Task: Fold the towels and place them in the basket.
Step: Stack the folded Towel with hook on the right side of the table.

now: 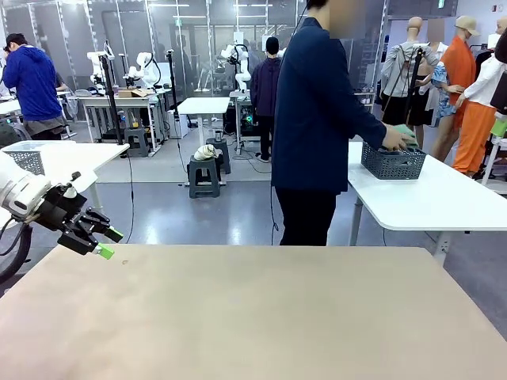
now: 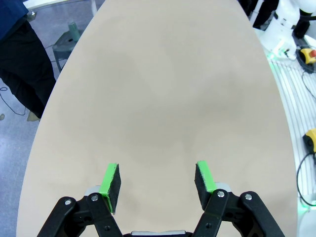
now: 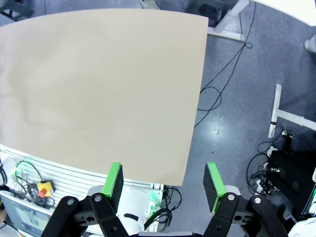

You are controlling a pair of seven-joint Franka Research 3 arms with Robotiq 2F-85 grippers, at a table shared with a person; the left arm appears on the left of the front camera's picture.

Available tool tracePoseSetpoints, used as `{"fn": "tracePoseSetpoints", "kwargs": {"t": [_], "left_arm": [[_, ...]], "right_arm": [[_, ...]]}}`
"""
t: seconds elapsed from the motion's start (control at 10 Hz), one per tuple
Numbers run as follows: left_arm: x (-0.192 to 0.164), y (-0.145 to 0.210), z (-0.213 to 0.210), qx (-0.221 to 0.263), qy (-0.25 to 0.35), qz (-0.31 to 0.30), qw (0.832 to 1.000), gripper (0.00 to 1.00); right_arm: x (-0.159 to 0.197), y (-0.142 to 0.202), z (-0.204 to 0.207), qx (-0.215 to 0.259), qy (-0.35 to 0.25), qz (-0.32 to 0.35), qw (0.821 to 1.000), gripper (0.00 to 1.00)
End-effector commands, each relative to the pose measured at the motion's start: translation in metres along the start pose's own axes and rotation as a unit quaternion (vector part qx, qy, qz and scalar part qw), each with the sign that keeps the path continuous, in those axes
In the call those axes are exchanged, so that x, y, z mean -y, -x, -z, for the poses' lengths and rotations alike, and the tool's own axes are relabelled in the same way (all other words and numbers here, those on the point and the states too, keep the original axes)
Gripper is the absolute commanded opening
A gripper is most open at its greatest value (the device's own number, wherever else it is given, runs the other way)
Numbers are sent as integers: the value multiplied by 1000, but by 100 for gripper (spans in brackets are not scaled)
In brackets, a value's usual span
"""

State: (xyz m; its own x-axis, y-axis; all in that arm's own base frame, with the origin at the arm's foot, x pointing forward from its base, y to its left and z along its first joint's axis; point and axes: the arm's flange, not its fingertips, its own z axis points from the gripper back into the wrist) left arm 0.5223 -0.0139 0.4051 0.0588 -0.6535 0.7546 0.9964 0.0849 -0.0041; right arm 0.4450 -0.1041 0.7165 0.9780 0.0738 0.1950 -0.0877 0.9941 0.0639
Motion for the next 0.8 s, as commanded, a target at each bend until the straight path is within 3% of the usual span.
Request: {"fn": "tracePoseSetpoints", "kwargs": {"t": [0.0, 0.7], "left_arm": [[0, -1, 0, -3, -3, 0, 1000, 77], [0, -1, 0, -3, -3, 0, 1000, 77]], "right_arm": [[-1, 0, 0, 0, 4, 1, 1000, 82], [-1, 0, 0, 0, 4, 1, 1000, 82]]}}
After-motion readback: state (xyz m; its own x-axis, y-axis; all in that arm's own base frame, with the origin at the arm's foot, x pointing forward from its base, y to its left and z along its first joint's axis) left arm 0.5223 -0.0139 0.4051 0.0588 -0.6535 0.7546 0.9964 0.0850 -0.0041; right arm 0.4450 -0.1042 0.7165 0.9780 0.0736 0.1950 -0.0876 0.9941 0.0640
